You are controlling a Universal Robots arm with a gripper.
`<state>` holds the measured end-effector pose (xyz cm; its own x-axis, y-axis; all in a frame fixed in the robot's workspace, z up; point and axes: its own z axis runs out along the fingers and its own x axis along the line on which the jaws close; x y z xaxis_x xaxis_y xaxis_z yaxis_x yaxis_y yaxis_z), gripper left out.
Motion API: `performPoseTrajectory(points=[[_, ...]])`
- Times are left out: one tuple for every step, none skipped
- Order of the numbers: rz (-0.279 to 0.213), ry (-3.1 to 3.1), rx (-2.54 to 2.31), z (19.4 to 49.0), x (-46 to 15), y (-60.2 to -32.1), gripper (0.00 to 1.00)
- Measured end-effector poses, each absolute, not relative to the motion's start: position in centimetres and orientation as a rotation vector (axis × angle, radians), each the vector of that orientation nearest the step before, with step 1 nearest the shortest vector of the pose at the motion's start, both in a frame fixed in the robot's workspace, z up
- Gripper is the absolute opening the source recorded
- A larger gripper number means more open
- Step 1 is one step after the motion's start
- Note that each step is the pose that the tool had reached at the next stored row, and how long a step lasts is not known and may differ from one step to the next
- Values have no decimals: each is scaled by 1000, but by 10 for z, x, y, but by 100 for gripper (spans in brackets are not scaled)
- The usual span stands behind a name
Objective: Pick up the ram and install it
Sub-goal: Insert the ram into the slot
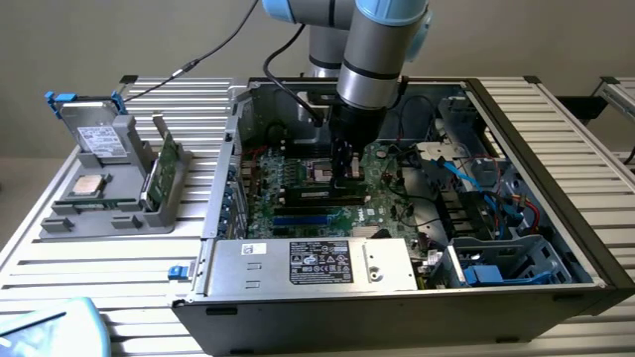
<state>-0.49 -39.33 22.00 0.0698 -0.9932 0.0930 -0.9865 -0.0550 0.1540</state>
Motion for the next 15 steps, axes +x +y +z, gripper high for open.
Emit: performPoseTrajectory(points=[[-57, -2029, 2161, 220, -5, -393, 14], [-58, -2029, 2160, 220, -5, -393, 14], [-59, -2028, 2160, 220, -5, -393, 14], [-60, -2027, 2159, 220, -5, -393, 14], [-62, -2027, 2158, 220, -4, -393, 14], [-64, -2026, 2157, 221, -4, -393, 14], [-66, -2025, 2156, 221, -4, -393, 14], [-69, -2023, 2155, 222, -4, -393, 14], [-73, -2022, 2153, 223, -4, -393, 14], [-76, -2020, 2152, 224, -3, -393, 14], [-80, -2018, 2151, 224, -3, -393, 14], [-83, -2016, 2149, 224, -3, -393, 14], [-87, -2014, 2147, 224, -3, -393, 14], [-90, -2012, 2145, 224, -3, -393, 14], [-95, -2010, 2143, 224, -3, -393, 14]])
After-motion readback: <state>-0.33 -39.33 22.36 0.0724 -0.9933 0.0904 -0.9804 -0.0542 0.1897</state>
